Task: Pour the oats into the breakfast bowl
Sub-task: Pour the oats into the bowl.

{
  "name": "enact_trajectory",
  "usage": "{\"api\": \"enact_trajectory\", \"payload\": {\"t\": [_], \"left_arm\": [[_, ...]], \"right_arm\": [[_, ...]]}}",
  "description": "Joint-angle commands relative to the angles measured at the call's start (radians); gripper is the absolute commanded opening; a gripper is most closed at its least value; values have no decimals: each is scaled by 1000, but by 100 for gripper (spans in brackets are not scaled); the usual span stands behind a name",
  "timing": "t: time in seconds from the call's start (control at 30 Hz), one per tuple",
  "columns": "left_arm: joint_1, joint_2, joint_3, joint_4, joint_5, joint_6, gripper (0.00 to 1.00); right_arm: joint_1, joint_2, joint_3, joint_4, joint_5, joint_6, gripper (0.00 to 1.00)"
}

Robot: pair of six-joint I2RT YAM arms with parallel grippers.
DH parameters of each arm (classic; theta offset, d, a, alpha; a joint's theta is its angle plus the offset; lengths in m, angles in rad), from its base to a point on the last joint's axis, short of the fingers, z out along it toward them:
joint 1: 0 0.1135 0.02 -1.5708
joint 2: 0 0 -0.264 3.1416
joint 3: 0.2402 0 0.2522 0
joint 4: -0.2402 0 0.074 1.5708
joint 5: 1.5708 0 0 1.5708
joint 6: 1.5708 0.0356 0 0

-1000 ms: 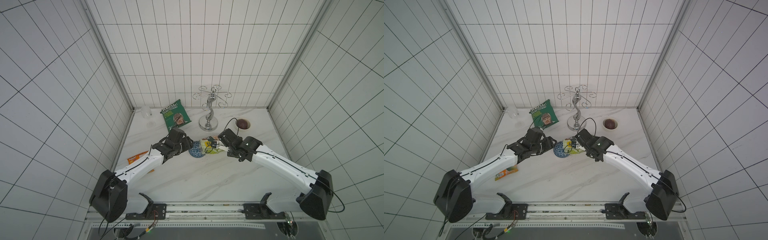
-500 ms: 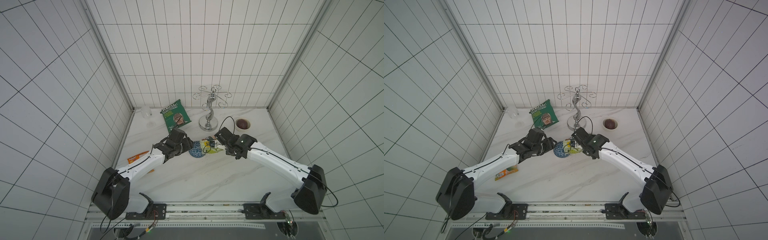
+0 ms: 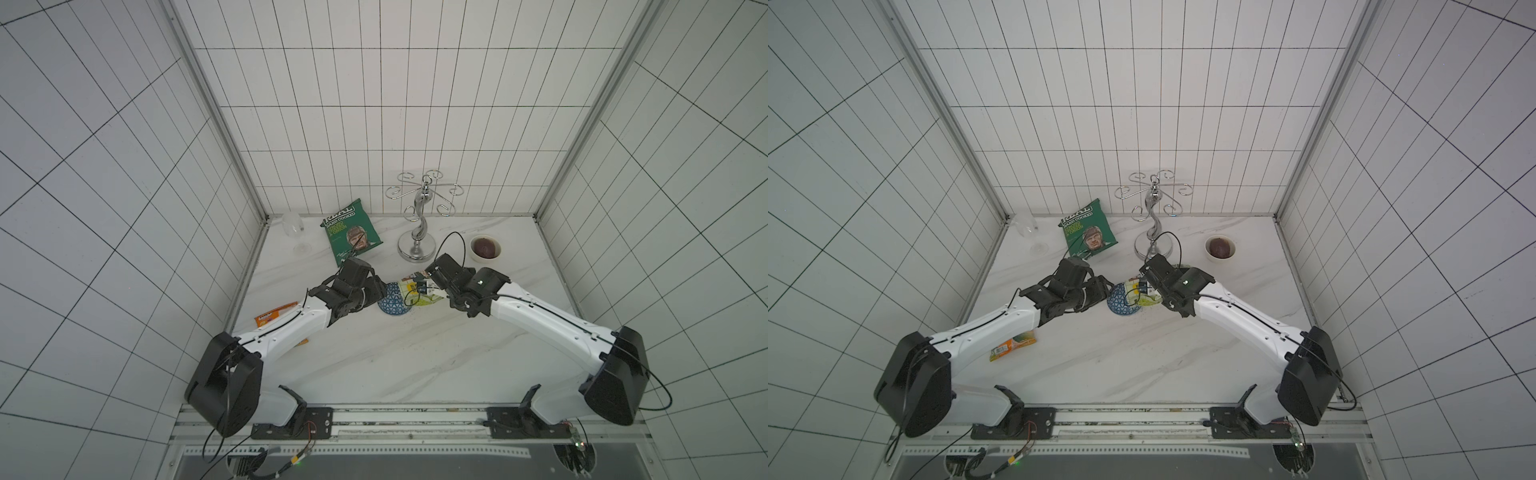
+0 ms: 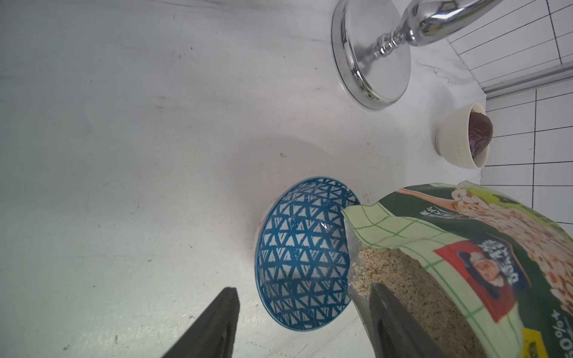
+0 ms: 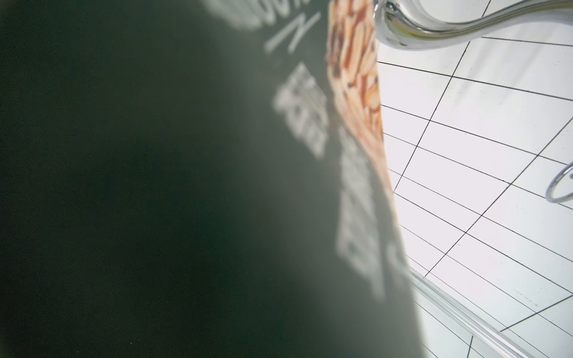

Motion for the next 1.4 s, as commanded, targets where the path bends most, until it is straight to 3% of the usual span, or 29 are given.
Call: {"api": "enact_trajectory", "payload": {"t": [0.0,1.37], "left_arm": [[2,10,-11,22,-6,-7,69],[3,2,-42,29,-21,-20,68]], "right_arm": [[15,-17,69,127,129,-1,0],[64,-14,-32,293,237,-172,0]]}}
